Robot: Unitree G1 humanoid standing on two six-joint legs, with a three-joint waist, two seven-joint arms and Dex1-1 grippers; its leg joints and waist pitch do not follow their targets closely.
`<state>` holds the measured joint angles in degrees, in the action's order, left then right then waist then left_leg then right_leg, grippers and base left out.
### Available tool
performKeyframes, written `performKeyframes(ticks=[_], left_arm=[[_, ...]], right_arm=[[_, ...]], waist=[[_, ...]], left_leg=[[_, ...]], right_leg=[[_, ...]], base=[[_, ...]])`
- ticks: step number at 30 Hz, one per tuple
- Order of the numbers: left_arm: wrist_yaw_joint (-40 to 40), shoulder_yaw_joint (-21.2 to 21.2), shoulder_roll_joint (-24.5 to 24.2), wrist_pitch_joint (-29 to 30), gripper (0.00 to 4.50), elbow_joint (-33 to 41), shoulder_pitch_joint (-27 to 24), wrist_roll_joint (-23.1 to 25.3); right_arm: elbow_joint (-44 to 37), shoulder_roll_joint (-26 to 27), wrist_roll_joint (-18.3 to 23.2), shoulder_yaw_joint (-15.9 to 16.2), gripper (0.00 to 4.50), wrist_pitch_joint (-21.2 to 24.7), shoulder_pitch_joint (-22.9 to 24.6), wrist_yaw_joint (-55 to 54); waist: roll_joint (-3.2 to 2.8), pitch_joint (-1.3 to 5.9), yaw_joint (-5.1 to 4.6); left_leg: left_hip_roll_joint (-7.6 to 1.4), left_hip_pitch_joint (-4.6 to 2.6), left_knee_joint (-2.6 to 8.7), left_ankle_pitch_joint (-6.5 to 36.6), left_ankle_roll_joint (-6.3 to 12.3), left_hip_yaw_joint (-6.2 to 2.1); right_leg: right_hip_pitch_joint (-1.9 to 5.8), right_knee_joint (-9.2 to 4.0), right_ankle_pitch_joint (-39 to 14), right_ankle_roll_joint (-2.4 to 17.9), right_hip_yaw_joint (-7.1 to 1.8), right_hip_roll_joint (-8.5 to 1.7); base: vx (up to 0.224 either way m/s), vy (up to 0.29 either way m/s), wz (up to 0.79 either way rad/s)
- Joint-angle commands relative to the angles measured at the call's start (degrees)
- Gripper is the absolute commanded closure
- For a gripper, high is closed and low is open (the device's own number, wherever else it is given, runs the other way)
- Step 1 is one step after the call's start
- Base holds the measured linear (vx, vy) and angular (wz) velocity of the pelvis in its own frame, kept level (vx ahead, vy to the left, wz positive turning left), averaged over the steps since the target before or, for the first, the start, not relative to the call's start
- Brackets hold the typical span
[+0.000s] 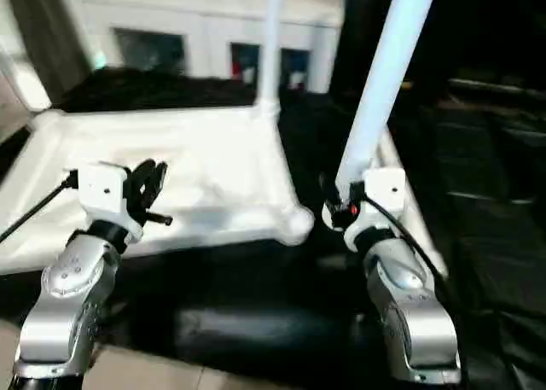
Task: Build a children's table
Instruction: Insert table leg to table base
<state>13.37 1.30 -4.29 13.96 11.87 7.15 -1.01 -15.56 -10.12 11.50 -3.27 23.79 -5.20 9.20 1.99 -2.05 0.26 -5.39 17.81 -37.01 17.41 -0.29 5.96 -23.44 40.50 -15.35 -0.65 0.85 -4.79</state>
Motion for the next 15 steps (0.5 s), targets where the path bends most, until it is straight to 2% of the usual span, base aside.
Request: performKeyframes(ticks=[1, 2, 3, 4, 5, 6, 7, 8, 9, 10, 11, 12, 13, 15], left_arm=[[1.7, -1.7, 0.4, 1.3, 3.61, 1.5, -0.6, -1.8], [4.1, -2.4, 0.2, 0.3, 3.61, 1.9, -1.5, -3.9], [5.0, -2.8, 0.0, 0.9, 3.61, 2.0, -1.8, -4.4], [5.9, -3.2, -0.4, 1.2, 3.61, 1.9, -2.1, -5.0], [6.6, -3.4, -0.6, 1.7, 3.61, 1.5, -2.3, -5.5], [6.9, -3.6, -0.8, 1.8, 3.61, 1.2, -2.3, -5.5], [7.1, -3.6, -0.9, 1.8, 3.61, 0.9, -2.3, -5.4], [8.7, -4.2, -1.5, 1.7, 3.43, 0.2, -2.2, -5.8], [11.2, -4.7, -2.2, 2.5, 3.43, -0.4, -2.1, -7.2], [14.0, -5.3, -3.2, 3.1, 3.43, -0.7, -1.9, -8.5], [15.3, -5.7, -3.6, 3.4, 3.32, -0.7, -1.9, -9.3], [20.6, -7.6, -6.0, 5.1, 3.22, -0.9, -1.4, -11.3], [24.2, -9.3, -8.2, 5.1, 3.08, -2.7, 0.0, -11.0], [28.2, -11.1, -10.8, 5.6, 2.98, -5.3, 2.3, -10.5]], right_arm=[[-0.4, -0.3, 0.3, -1.0, 2.56, -0.3, -0.3, 0.2], [-0.4, -0.3, 0.6, -1.0, 2.56, 0.3, -0.4, 0.5], [-0.5, -0.4, 0.8, -1.0, 2.56, 0.5, -0.4, 0.7], [-0.6, -0.5, 1.0, -0.9, 2.56, 0.9, -0.4, 1.0], [-0.6, -0.6, 1.3, -0.8, 2.56, 1.5, -0.6, 1.3], [-0.6, -0.7, 1.5, -0.8, 2.56, 2.0, -0.6, 1.5], [-0.6, -0.8, 1.6, -0.7, 2.56, 2.4, -0.7, 1.6], [-0.7, -1.0, 2.2, -0.7, 2.56, 3.4, -0.8, 2.0], [-0.8, -1.2, 2.9, -0.8, 2.56, 4.5, -0.9, 2.5], [-0.7, -1.4, 3.3, -0.9, 2.56, 5.0, -1.2, 3.0], [-0.7, -1.5, 3.4, -0.9, 2.56, 5.0, -1.3, 3.2], [-0.4, -2.3, 3.4, -0.8, 2.56, 4.6, -1.7, 4.2], [0.1, -3.1, 3.1, -0.6, 2.56, 4.3, -2.0, 5.0], [0.8, -4.2, 2.7, -0.4, 2.56, 4.1, -2.6, 6.1]], waist=[[1.55, 3.46, 3.18], [1.54, 2.8, 3.42], [0.75, 2.67, 3.29], [0.11, 2.84, 3.26], [-1.02, 3.2, 3.48], [-1.33, 2.53, 2.33], [-3.08, 3.8, 3.4], [-3.12, 4.1, 3.46], [-2.91, 3.51, 3.31], [-2.72, 3.07, 3.77], [-2.63, 2.84, 3.69], [-2.36, 2.55, 3.85], [-2.55, 2.51, 4.14], [-1.92, 1.64, 4.25]], left_leg=[[2.38, 5.27, -3.66, 3.2, 14.47, 0.79], [0.11, 5.97, -4.75, -2.2, 7.82, -1.29], [-0.35, 6.31, -2.85, -10.3, 1.94, -1.8], [-1.23, 5.58, 1.28, -18.0, -0.49, -1.57], [-1.67, 4.96, 3.09, -20.6, -0.35, -1.36], [-3.3, 5.6, 4.25, -22.9, 1.82, -1.36], [-5.66, 3.97, 3.44, -19.7, 1.53, -2.34], [-6.72, 3.22, 3.11, -17.9, 1.8, -2.51], [-7.58, 3.15, 4.15, -13.5, 1.99, -2.56], [-7.72, 2.92, 4.78, -7.2, 1.3, -1.99], [-7.74, 3.06, 5.11, -4.4, 1.01, -1.67], [-7.67, 3.11, 5.54, -1.1, 0.15, -0.96], [-7.71, 2.97, 5.68, 0.4, -0.25, -0.84], [-7.29, 2.31, 6.46, 9.0, -2.28, 0.55]], right_leg=[[9.73, -9.85, 4.5, 1.4, -9.3, -7.4], [9.36, -9.12, 14.0, 7.0, -9.11, -8.59], [9.57, -6.78, 29.8, 8.4, -5.97, -6.81], [8.23, -5.06, 42.7, 6.6, -2.82, -3.73], [7.63, -4.69, 45.3, 5.3, -1.85, -2.35], [6.6, -4.35, 45.3, 3.6, -0.68, -0.64], [5.93, -4.19, 38.4, 2.7, -0.92, -1.21], [5.41, -4.3, 35.1, 3.6, -1.46, -1.8], [5.26, -5.11, 27.4, 6.6, -1.62, -2.65], [4.91, -6.04, 19.2, 9.3, -1.58, -2.96], [4.98, -6.33, 16.0, 10.5, -1.69, -3.18], [4.97, -6.83, 10.9, 11.8, -1.77, -3.31], [4.82, -6.89, 8.5, 11.9, -1.76, -3.45], [3.87, -8.25, -6.0, 10.6, -2.06, -3.29]], base=[[0.139, -0.062, 0.2], [0.135, -0.038, 0.02], [0.135, -0.038, 0.02], [0.104, -0.055, -0.13], [0.069, -0.013, -0.13], [0.069, -0.013, -0.13], [0.054, 0.008, -0.02], [0.0, 0.0, 0.0], [0.0, 0.0, 0.0], [0.0, 0.0, 0.0], [0.0, 0.0, 0.0], [0.0, 0.0, 0.0], [-0.052, 0.025, 0.05], [-0.069, 0.022, 0.05]])
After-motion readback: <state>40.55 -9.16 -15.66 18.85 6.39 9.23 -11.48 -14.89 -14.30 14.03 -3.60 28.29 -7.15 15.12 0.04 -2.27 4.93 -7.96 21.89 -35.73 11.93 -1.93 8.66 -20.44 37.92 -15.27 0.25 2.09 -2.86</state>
